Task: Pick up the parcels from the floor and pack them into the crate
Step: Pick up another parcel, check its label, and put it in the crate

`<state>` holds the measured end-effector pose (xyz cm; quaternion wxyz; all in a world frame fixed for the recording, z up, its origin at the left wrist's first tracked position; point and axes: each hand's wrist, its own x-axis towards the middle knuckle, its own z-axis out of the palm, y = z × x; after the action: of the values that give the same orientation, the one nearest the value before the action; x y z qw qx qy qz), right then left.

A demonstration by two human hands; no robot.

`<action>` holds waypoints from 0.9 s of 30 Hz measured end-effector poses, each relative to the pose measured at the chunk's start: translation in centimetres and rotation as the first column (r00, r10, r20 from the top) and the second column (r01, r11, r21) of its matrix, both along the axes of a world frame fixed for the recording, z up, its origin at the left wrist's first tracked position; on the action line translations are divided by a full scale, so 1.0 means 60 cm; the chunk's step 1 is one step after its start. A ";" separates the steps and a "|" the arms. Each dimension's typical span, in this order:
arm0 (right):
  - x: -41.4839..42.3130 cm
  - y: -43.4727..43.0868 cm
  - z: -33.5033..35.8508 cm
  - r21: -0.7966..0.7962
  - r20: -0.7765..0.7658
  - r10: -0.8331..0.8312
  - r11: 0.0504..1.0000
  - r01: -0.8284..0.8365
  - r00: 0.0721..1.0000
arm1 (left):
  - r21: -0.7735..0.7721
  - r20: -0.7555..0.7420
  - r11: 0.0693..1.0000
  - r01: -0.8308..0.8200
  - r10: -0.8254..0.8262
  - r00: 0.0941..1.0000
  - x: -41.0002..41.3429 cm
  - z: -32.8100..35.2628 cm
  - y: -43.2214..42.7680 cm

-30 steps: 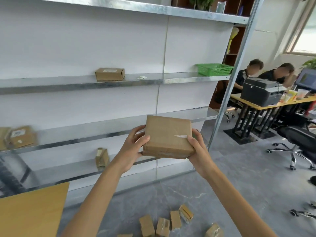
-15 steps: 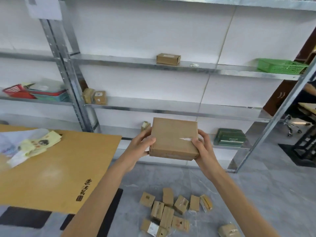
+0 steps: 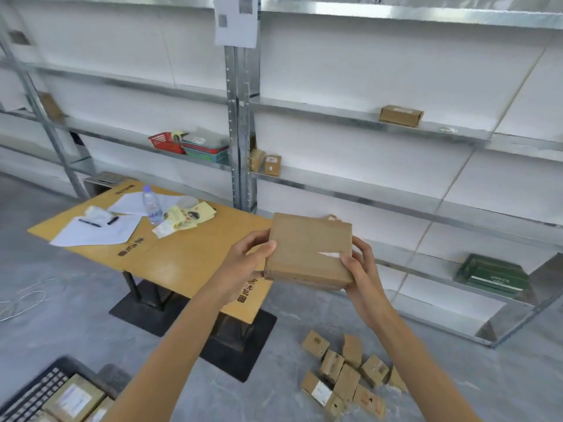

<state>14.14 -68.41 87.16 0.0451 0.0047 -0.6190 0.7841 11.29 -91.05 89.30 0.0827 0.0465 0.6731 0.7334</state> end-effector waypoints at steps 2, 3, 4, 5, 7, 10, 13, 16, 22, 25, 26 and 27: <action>0.014 -0.069 -0.010 -0.016 0.013 0.017 1.000 -0.016 1.000 | -0.015 0.018 0.999 -0.039 0.039 0.999 0.027 -0.009 -0.069; 0.023 -0.104 -0.016 -0.025 0.022 0.026 0.999 -0.025 0.999 | -0.013 0.026 0.998 -0.062 0.062 0.998 0.042 -0.015 -0.102; 0.032 -0.139 -0.024 -0.035 0.031 0.036 0.999 -0.035 0.999 | -0.009 0.036 0.996 -0.090 0.090 0.995 0.058 -0.021 -0.134; 0.042 -0.174 -0.034 -0.050 0.042 0.051 0.998 -0.049 0.998 | -0.002 0.052 0.993 -0.121 0.121 0.991 0.076 -0.027 -0.165; 0.067 -0.241 -0.058 -0.099 0.080 0.085 0.992 -0.077 0.993 | 0.010 0.106 0.983 -0.185 0.182 0.977 0.116 -0.041 -0.223; 0.102 -0.321 -0.085 -0.178 0.127 0.128 0.979 -0.104 0.984 | -0.059 0.148 0.967 -0.248 0.255 0.956 0.165 -0.062 -0.296; 0.126 -0.369 -0.097 -0.201 0.168 0.154 0.972 -0.119 0.974 | -0.108 0.134 0.954 -0.279 0.292 0.947 0.199 -0.071 -0.341; 0.141 -0.397 -0.107 -0.215 0.200 0.195 0.965 -0.152 0.960 | -0.129 0.132 0.936 -0.327 0.343 0.930 0.229 -0.075 -0.364; 0.159 -0.434 -0.126 -0.234 0.243 0.273 0.948 -0.217 0.931 | -0.153 0.185 0.910 -0.385 0.409 0.894 0.272 -0.093 -0.400; 0.174 -0.463 -0.138 -0.215 0.253 0.285 0.948 -0.234 0.924 | -0.177 0.194 0.914 -0.365 0.396 0.898 0.290 -0.098 -0.438; 0.179 -0.477 -0.140 -0.198 0.256 0.292 0.949 -0.246 0.922 | -0.191 0.197 0.914 -0.358 0.393 0.898 0.295 -0.097 -0.456; 0.183 -0.493 -0.140 -0.175 0.263 0.305 0.948 -0.266 0.915 | -0.211 0.200 0.910 -0.356 0.397 0.896 0.299 -0.097 -0.478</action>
<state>25.11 -97.99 78.74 -0.1601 -0.0215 -0.5569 0.8147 29.25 -119.71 83.48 0.0225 -0.1807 0.7142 0.6758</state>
